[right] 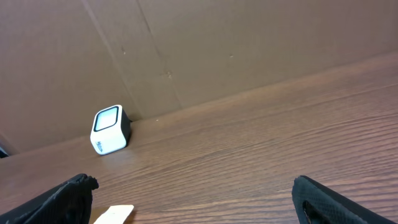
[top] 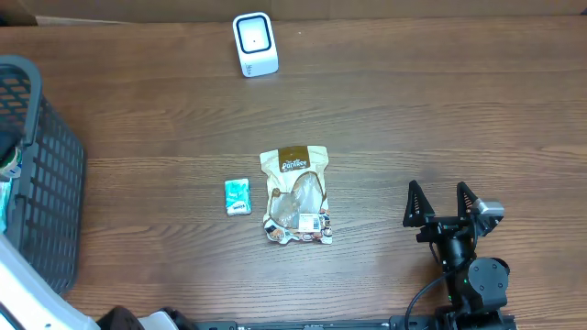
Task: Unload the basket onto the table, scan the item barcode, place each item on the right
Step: 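Reach the left gripper into the basket and grasp the orange pack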
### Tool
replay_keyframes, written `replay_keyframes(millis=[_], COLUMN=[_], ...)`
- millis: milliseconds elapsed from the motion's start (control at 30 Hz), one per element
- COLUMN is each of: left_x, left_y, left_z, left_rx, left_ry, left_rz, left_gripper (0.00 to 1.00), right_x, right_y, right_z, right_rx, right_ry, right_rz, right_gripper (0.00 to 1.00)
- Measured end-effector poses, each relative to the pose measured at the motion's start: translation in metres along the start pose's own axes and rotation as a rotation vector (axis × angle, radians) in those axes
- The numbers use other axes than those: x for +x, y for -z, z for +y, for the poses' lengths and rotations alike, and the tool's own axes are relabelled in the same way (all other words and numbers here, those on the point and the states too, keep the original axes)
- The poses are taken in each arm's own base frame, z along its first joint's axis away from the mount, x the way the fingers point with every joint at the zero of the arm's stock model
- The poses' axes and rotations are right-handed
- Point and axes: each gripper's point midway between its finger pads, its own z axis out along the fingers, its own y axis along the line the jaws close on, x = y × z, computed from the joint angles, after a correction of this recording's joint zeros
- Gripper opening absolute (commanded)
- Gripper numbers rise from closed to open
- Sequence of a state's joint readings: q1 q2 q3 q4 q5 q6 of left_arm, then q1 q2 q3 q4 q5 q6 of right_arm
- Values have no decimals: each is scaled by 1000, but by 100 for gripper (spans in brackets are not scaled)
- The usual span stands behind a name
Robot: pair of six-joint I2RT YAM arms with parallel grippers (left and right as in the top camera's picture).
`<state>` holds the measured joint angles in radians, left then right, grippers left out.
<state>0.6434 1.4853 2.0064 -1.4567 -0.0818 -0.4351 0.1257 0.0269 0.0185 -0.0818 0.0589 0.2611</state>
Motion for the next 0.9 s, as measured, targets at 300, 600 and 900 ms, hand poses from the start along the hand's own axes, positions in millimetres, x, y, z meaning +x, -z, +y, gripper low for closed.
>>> replay_keyframes(millis=[300,600,900], left_x=[-6,32,63], left_y=[-50,-117,-159], left_z=[51,130,195], left_rx=[-140,-393,-513], left_ry=[136,242,350], left_rz=[103,254,319], left_gripper=[59,53,53], right_x=[0,0,0], right_y=[0,0,0], right_z=[0,0,0], right_rx=[0,0,0], right_ry=[0,0,0], right_rz=[0,0,0], right_gripper=[100,100,100])
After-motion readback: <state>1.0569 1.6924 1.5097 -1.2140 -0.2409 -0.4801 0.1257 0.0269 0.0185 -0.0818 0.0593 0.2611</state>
